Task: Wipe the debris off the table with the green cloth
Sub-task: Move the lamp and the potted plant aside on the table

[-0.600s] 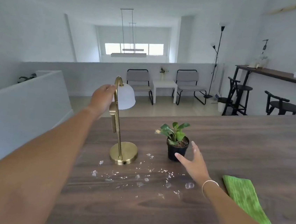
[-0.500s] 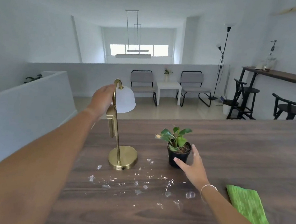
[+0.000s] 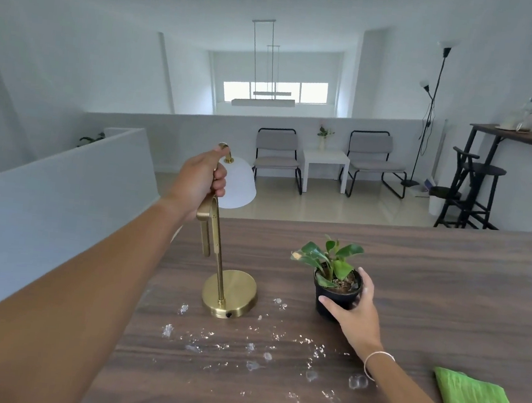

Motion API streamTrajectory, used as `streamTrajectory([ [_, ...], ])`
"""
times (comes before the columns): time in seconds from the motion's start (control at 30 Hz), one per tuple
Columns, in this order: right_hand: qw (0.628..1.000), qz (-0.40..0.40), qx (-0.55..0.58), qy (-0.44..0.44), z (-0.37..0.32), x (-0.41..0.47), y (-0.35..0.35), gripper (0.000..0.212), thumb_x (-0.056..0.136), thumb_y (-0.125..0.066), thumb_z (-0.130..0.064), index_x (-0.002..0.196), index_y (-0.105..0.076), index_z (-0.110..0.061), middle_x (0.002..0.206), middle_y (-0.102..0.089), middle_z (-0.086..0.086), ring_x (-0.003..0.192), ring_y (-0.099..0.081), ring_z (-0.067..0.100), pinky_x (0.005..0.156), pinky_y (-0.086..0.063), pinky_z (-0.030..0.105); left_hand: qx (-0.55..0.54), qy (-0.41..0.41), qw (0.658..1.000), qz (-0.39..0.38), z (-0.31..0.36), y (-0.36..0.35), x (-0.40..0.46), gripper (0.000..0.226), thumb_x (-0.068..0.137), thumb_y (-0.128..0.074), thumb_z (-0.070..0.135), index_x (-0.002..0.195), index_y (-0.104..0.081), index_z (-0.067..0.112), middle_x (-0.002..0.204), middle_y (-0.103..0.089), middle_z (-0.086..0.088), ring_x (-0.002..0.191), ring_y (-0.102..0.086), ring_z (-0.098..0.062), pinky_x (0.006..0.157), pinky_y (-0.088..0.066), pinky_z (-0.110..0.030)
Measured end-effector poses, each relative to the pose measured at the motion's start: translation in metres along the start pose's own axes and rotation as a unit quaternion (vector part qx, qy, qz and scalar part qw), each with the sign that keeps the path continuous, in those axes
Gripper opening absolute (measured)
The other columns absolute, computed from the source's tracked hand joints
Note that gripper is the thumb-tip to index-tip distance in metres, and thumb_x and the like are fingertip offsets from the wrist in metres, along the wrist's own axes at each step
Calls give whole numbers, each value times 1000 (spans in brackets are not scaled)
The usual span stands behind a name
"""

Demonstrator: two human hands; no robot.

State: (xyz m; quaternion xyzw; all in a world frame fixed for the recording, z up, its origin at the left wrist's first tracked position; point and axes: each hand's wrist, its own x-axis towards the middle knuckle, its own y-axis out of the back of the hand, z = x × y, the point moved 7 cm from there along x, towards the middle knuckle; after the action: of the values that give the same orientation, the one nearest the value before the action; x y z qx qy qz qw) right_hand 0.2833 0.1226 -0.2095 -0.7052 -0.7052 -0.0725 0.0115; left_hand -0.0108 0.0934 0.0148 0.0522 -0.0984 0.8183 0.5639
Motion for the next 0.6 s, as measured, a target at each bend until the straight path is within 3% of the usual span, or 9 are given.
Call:
streamTrajectory([
  [0.23,998,37,-45,22,-6,7,-5,89,64,-84,-20,134,-32,-35,115,-57,-7,107,-56,16,97,-45,33,-21,6,999,-34,-6,-4,14,30,92,-46,33,115,-57,17,54,-29,6,45,-27,-9,43,-28,-20],
  [0.6,997,50,-44,38,-32,58,-26,87,64,-84,-22,134,-33,-35,114,-56,-9,106,-55,14,96,-45,31,-38,0,999,-31,8,-13,65,19,93,-46,30,102,-60,21,50,-30,8,42,-26,-7,40,-27,-18],
])
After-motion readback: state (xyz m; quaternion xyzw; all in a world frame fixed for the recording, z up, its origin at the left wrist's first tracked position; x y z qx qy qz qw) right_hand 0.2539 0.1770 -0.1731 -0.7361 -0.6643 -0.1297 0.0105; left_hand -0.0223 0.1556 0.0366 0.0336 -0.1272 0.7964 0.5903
